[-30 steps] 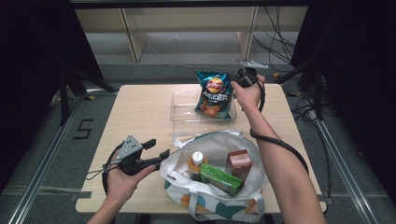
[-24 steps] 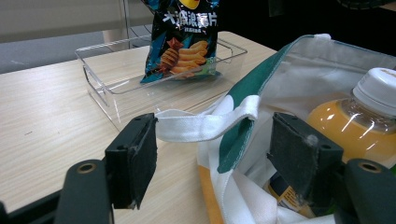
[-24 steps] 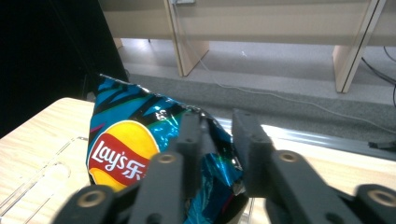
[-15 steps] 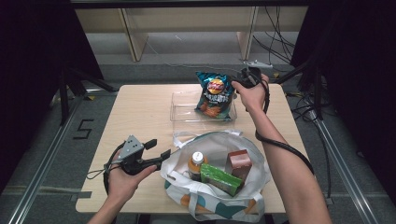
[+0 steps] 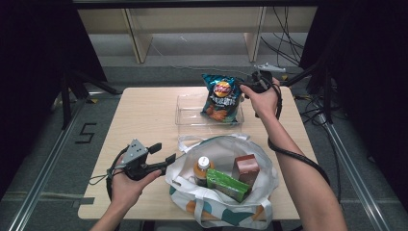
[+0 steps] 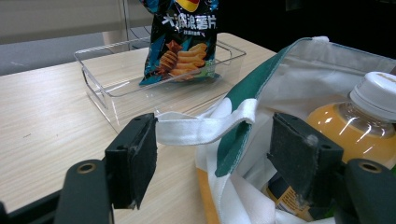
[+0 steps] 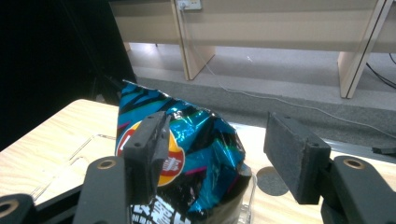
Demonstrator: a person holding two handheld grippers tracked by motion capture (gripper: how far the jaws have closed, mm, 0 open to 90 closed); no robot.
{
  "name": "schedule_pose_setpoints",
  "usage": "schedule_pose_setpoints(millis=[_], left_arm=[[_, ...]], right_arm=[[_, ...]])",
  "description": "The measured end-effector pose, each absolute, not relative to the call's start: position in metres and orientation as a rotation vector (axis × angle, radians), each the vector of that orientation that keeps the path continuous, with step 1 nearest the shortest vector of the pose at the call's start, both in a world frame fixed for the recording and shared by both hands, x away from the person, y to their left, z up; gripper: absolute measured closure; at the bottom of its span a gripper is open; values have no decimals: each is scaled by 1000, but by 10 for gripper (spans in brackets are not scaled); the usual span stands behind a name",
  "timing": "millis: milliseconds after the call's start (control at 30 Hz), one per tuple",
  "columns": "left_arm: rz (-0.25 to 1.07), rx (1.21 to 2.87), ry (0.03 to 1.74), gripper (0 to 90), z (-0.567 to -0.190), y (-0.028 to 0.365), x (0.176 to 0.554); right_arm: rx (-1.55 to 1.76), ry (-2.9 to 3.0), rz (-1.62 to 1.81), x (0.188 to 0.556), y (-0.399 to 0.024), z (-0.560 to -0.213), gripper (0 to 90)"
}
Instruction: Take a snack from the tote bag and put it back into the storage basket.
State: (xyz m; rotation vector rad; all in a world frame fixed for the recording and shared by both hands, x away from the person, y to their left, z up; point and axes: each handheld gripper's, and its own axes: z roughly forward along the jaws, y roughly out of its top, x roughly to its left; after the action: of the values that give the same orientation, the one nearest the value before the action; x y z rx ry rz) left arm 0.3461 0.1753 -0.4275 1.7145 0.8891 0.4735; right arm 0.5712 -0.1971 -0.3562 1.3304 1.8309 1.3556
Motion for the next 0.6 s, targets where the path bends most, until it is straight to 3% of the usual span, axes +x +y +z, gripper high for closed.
schedule_pose_setpoints(millis=[600], left_arm=[[477,1717,879,316,-425,172,345]], right_arm=[[1323,1877,1375,527,-221,-347,420]])
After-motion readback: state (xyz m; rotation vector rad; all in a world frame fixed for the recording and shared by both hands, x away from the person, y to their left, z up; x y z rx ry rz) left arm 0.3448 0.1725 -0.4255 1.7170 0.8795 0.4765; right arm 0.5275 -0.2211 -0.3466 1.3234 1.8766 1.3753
